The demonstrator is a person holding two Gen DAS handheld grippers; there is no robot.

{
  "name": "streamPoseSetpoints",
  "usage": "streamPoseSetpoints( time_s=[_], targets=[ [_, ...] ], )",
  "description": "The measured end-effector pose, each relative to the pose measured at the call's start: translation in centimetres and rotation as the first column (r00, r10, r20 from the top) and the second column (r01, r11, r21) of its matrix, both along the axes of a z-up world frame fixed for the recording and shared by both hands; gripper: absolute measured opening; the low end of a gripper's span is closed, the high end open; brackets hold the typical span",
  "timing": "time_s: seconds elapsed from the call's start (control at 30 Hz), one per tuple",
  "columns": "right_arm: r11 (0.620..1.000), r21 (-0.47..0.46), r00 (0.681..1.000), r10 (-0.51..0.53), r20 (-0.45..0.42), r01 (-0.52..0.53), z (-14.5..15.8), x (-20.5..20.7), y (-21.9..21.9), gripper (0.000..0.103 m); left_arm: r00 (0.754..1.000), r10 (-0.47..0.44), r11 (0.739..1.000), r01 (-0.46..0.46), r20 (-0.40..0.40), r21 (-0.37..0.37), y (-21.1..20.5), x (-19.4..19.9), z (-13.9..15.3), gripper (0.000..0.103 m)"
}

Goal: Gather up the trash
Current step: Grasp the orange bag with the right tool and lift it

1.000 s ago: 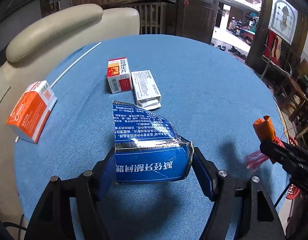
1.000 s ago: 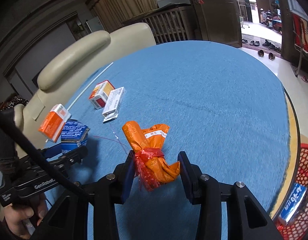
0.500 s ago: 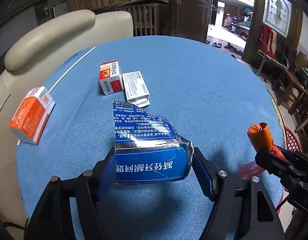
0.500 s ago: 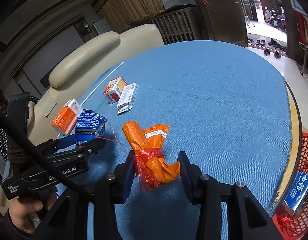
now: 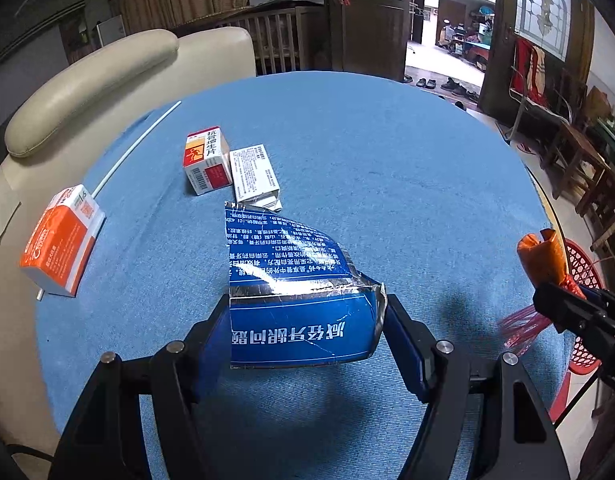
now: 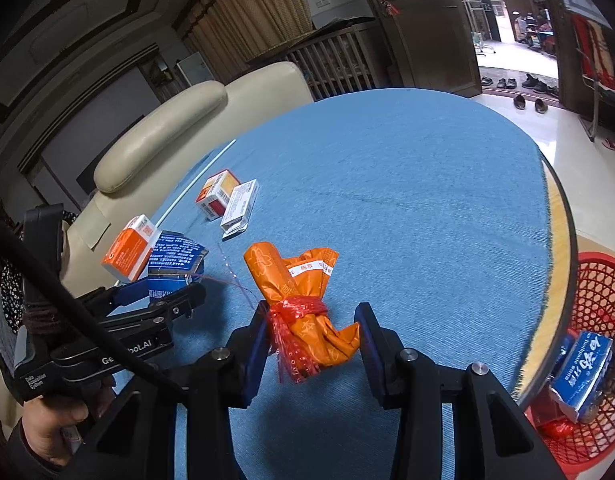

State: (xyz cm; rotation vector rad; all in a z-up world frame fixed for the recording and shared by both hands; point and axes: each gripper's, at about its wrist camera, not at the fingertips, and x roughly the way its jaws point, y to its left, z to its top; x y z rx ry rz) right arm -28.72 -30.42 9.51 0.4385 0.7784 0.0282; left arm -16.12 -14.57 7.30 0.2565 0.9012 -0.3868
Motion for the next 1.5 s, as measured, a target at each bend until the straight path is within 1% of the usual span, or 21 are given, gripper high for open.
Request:
streamPoseSetpoints(
  time_s=[0.3, 0.53, 1.07, 1.5],
  targets=[
    [1.0, 0.01, 1.0, -0.018, 0.018, 0.018, 0.4, -0.6, -0.8, 0.044, 1.0, -0.013, 1.0, 0.013, 0.015, 0.006, -0.4, -0.1, 0.3, 0.074],
    [0.999, 0.018, 0.999, -0.035, 0.04, 0.034, 1.1, -1.1, -1.7, 0.044, 1.0, -0.015, 1.0, 0.015, 0.009, 0.01, -0.4, -0.4, 0.2, 0.074],
    [0.997, 0.046, 0.998, -0.061, 0.026, 0.059, 0.4, -1.5, -2.8, 0.044, 0.999, -0.039, 0.999, 0.039, -0.008, 0.007, -1.1, 0.7, -0.2, 0.074],
    [0.994, 0.061, 0.995, -0.093, 0.031, 0.091, 0.3, -2.2, -4.0, 0.045, 0.998, -0.065, 0.998, 0.065, -0.021, 0.006, -2.4, 0.8, -0.3, 0.074]
  ],
)
